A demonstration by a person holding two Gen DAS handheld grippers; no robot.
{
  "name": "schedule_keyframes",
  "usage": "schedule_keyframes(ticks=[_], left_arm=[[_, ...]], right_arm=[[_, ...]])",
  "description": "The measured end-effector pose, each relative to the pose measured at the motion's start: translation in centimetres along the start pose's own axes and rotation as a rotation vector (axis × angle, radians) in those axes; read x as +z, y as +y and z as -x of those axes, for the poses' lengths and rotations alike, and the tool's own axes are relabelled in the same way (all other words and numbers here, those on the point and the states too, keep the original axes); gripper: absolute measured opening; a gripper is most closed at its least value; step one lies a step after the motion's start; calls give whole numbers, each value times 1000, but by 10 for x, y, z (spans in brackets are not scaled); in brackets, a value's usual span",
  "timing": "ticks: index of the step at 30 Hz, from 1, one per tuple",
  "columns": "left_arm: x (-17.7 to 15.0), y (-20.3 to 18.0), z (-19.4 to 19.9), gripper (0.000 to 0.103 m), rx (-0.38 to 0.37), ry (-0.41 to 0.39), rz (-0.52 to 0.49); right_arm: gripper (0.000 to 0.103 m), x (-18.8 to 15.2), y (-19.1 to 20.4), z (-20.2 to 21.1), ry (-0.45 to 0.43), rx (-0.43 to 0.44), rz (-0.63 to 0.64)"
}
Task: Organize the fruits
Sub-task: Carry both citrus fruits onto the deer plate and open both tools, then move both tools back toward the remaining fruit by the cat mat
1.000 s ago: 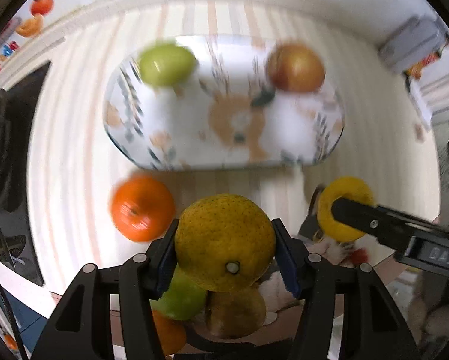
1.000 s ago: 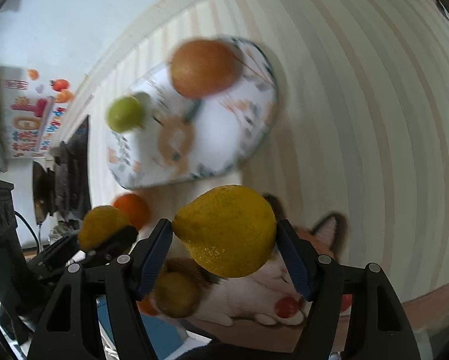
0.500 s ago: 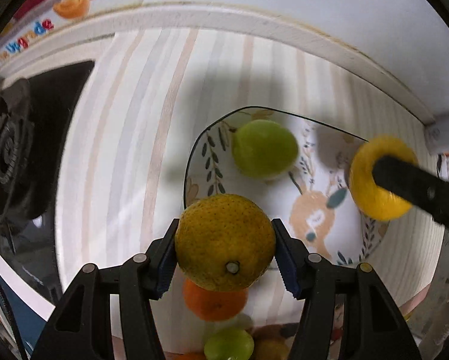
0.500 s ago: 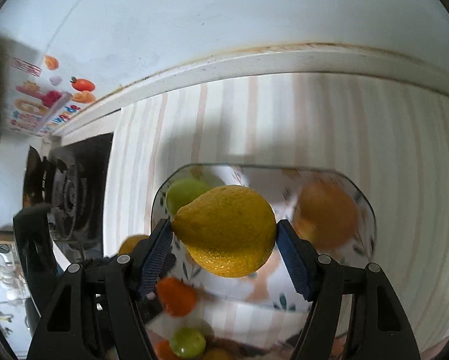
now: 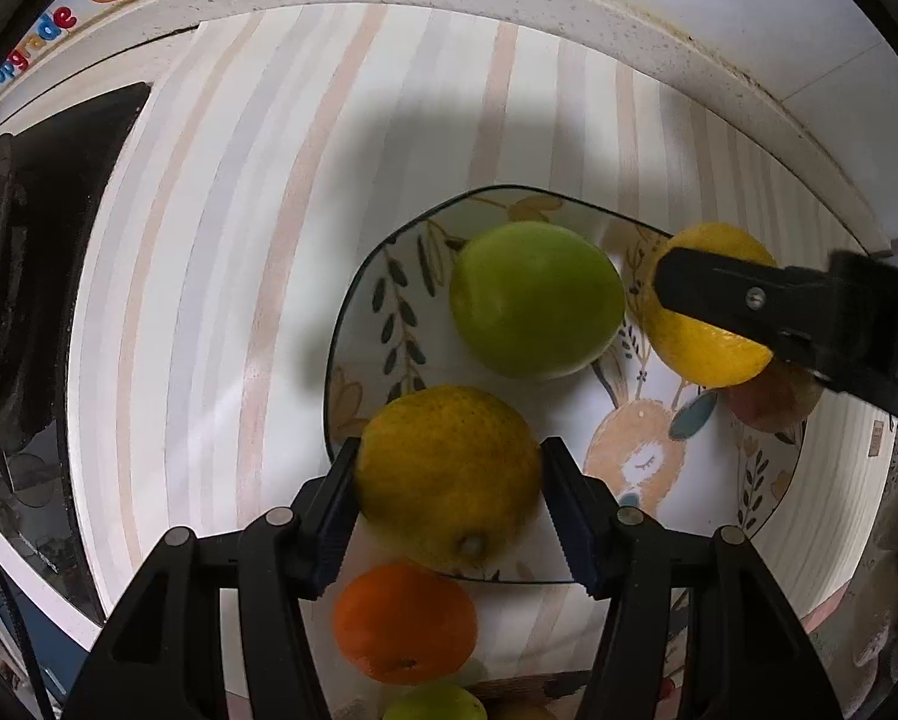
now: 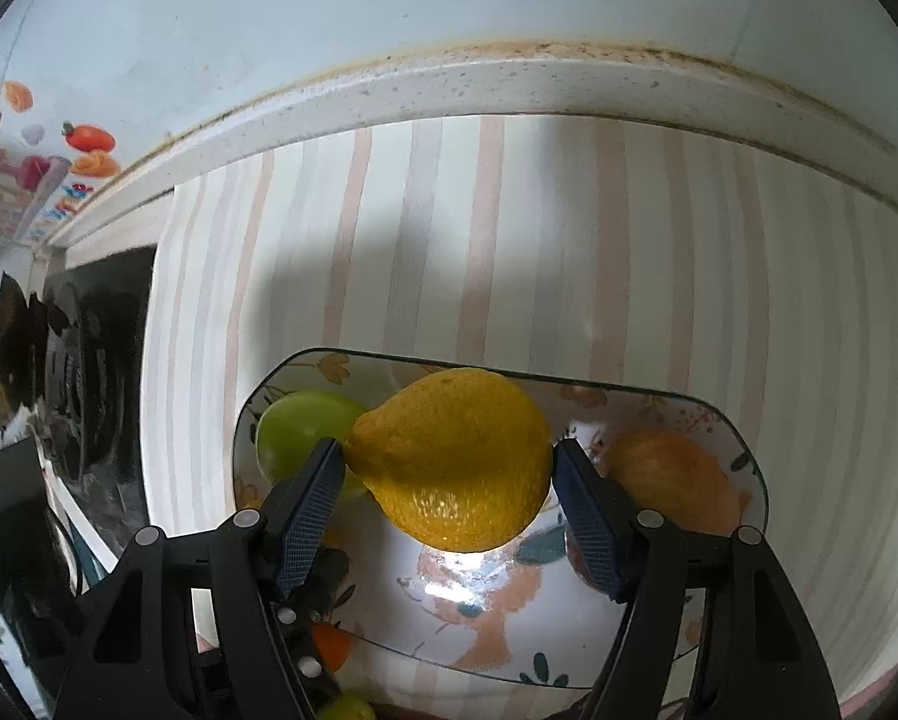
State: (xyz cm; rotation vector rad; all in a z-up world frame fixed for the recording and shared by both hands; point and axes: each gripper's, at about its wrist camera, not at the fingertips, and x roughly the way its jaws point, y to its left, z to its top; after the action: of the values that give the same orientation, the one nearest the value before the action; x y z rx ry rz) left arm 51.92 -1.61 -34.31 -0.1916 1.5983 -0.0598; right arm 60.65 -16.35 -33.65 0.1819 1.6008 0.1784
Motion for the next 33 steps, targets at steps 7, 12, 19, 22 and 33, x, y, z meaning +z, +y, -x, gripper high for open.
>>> schedule_keyframes(ticks=[7,12,19,22,33], left_arm=[[7,-12,9,83,6,-22,-17],[6,-10,31,83,21,-59,-35],[-12,2,66,83,88,-136,-58],[-25,6,81,83,115,-172,-68],[-71,-5,107,83,136,-247,-117]], right_arm=[[86,3,-12,9,0,31,-41],[96,-11,-17,40,-46,-8,-18],[96,-54,-20,69,-107,-90,15],[96,-79,-24,79,-133,-124,14],[96,-154,-20,114,-223,-202,-16]])
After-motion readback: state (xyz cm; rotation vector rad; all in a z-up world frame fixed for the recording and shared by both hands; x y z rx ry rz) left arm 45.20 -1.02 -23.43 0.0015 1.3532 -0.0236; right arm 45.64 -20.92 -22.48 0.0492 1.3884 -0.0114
